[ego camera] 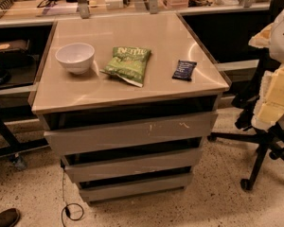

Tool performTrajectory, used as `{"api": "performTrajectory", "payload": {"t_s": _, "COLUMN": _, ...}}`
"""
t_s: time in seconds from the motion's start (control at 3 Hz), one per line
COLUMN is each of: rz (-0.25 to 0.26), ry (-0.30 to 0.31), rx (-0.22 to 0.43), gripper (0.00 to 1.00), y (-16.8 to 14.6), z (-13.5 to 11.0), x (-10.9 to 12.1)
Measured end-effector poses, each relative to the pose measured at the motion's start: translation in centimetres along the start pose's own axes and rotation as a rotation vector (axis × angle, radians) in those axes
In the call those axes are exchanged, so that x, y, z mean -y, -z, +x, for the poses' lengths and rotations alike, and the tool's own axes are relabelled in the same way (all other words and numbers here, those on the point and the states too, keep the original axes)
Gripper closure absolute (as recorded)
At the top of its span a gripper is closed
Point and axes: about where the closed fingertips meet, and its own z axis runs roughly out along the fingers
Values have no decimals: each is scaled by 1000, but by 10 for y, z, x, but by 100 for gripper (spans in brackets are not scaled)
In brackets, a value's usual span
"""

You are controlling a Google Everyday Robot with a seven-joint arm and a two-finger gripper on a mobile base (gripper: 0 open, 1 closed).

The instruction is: Open top drawer

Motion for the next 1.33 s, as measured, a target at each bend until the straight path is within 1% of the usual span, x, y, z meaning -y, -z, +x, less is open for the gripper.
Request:
{"api": "performTrajectory", "payload": {"t_s": 0.33, "rz": 5, "ry": 2, "rx": 3, "gripper": 0, "y": 1, "z": -1, "x": 0}}
{"api": "performTrajectory", "payload": {"t_s": 0.67, "rz": -8, "ry": 38, "rx": 6, "gripper": 0, "y": -29, "z": -12, "x": -7}}
{"api": "performTrajectory", "payload": {"t_s": 1.0, "rz": -52, "ry": 74, "rx": 17, "gripper": 0, "y": -81, "z": -28, "x": -15}}
{"api": "performTrajectory", "payload": {"t_s": 1.33, "rz": -121, "ry": 114, "rx": 35, "gripper": 0, "y": -136, "z": -38, "x": -20}}
